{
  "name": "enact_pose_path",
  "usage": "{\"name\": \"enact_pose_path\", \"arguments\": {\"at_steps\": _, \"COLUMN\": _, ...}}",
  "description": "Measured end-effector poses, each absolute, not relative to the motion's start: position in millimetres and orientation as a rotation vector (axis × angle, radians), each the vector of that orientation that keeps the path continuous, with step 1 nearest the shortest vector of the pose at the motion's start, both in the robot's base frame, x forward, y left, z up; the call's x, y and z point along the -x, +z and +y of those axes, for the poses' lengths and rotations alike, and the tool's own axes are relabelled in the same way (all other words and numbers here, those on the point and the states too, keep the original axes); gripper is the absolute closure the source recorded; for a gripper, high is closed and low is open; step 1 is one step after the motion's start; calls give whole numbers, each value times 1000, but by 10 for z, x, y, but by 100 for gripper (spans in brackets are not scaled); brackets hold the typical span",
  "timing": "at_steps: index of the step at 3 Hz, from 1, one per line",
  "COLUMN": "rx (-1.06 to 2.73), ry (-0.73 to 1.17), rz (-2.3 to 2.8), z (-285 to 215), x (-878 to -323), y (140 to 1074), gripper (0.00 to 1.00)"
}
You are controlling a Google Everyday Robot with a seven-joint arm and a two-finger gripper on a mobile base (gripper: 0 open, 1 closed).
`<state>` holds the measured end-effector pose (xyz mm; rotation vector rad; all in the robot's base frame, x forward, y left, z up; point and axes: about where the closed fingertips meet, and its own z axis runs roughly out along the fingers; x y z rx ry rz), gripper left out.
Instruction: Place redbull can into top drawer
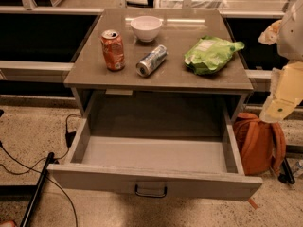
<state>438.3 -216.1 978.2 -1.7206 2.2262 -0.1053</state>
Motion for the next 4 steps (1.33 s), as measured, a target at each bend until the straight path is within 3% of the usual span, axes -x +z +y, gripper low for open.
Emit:
{"name": "enact_pose_path", "arguments": {"at_steps": 2, "rx": 1789, "ry": -67, "rz": 2185, "z": -1938, "x": -4638, "y": 9645, "gripper": 0}}
{"name": "enact_pose_path", "arguments": {"at_steps": 4, "rx": 2065, "ry": -25, "rz": 1989, "z": -1081, "x": -5586, "y": 9282, "gripper": 0}}
